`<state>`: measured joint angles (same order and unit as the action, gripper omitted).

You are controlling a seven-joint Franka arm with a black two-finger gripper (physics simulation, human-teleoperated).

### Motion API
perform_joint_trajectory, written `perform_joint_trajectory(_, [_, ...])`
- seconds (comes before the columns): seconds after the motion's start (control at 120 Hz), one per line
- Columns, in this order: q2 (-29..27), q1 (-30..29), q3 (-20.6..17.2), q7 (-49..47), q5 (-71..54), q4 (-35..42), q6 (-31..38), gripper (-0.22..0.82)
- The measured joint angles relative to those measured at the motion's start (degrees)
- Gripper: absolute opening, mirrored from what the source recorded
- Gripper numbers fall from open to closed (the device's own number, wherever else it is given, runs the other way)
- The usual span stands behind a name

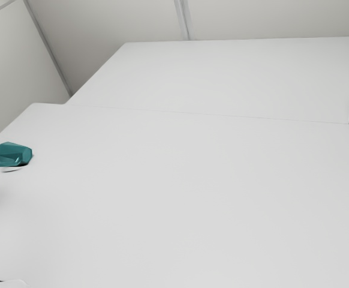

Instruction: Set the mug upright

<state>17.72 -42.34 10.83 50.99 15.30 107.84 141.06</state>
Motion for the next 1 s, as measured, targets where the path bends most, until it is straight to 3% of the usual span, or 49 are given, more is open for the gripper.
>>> perform_joint_trajectory(0.542, [6.06, -3.34, 1.00, 4.76, -8.96, -11.10, -6.94, 0.56])
perform_joint_trajectory(0.733, [13.40, -6.67, 1.65, 4.64, -9.73, -20.68, -7.46, 0.54])
perform_joint_trajectory(0.908, [14.68, -14.97, -6.76, 7.46, -0.49, -22.22, -5.45, 0.54])
perform_joint_trajectory(1.0, [14.78, -17.74, -9.00, 11.41, 7.90, -22.02, -3.54, 0.53])
